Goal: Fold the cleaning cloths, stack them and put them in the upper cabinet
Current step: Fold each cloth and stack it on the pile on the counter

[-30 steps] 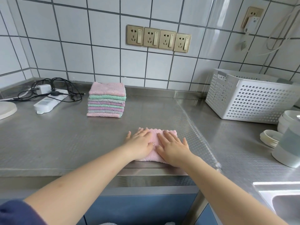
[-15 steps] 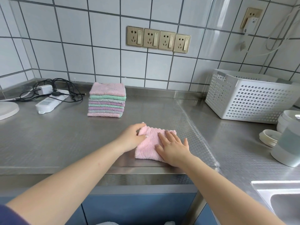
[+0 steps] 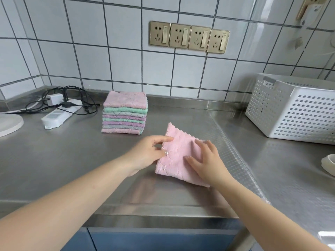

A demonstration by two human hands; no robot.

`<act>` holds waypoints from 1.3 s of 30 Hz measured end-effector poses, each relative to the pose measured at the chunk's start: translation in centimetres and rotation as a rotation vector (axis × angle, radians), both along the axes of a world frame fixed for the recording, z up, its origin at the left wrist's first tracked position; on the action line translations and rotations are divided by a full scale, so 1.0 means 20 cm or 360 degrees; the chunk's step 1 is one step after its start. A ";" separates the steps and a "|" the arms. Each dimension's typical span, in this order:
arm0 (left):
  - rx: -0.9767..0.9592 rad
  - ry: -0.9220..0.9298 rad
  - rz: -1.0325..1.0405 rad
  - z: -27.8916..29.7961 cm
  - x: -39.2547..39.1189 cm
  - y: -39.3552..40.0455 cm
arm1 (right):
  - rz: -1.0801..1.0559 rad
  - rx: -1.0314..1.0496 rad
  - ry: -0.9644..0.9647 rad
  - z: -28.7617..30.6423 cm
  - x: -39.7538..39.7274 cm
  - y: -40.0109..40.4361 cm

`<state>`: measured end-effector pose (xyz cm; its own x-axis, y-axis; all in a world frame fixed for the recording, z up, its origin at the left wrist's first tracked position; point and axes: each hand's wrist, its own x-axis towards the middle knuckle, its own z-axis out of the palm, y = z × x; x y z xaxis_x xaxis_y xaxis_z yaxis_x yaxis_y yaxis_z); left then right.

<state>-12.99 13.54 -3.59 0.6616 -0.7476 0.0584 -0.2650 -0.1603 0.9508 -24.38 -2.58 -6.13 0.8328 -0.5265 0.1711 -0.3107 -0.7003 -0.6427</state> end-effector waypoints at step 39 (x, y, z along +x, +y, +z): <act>0.0388 0.0167 0.0676 0.53 1.26 0.18 | 0.0220 0.1078 0.0252 0.59 1.39 0.03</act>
<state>12.15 17.07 7.06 0.9035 -0.3945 -0.1675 -0.0331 -0.4540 0.8904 3.32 -2.07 5.61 0.8874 -0.3621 -0.2853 -0.3737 -0.2026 -0.9052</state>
